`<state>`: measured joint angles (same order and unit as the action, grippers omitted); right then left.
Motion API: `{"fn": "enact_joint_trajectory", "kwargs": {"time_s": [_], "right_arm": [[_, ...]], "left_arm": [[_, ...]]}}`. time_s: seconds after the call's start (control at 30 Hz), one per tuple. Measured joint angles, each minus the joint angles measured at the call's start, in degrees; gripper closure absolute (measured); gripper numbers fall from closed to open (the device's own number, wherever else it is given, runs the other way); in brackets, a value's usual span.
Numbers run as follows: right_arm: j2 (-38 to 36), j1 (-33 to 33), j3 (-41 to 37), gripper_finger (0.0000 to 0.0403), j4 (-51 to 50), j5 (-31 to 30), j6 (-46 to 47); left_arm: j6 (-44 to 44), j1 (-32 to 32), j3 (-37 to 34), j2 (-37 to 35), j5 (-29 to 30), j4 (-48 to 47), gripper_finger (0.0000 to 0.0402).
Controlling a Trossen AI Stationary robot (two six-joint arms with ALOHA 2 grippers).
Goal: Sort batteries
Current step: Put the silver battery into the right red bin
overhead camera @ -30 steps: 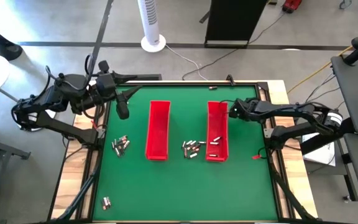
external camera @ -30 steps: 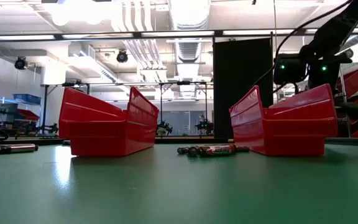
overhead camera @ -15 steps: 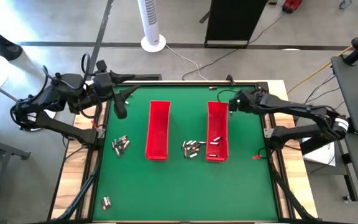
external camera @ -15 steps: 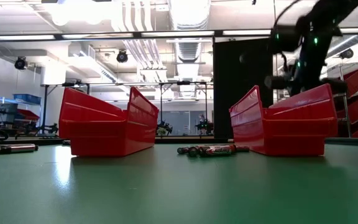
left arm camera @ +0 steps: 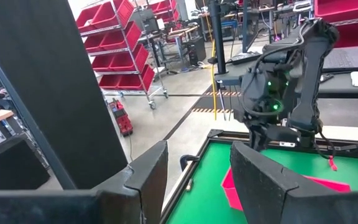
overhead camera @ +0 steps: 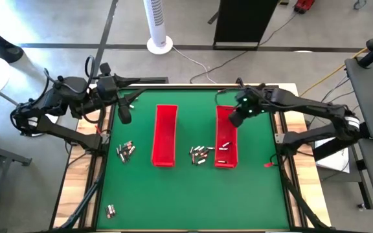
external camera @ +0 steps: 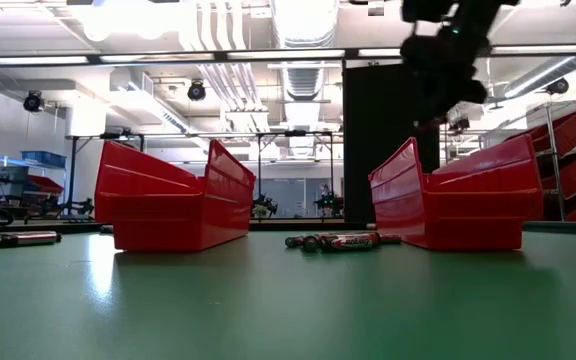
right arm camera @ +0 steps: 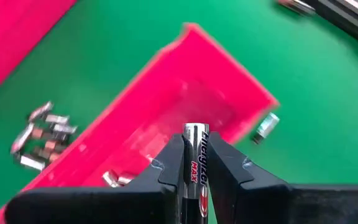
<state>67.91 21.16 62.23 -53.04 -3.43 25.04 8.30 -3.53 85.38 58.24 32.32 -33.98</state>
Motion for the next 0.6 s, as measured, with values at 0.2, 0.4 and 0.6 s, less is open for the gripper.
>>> {"fn": "enact_joint_trajectory", "kwargs": {"time_s": [0.2, 0.4, 0.6], "right_arm": [[9.07, -3.76, 4.07, 0.0361, 0.05, 0.69, -13.62], [14.88, -4.4, 4.29, 0.0361, 1.4, 2.28, -24.61], [21.13, -4.42, 4.16, 0.0361, 4.46, 4.03, -32.39]], "left_arm": [[0.17, -0.01, 0.0, -0.02, 0.02, 0.0, 0.0246], [-2.94, -0.18, 0.0, -0.64, 0.06, -1.46, 0.0246], [-5.58, -0.22, 0.0, -0.96, 0.02, -3.14, 0.0246]]}}
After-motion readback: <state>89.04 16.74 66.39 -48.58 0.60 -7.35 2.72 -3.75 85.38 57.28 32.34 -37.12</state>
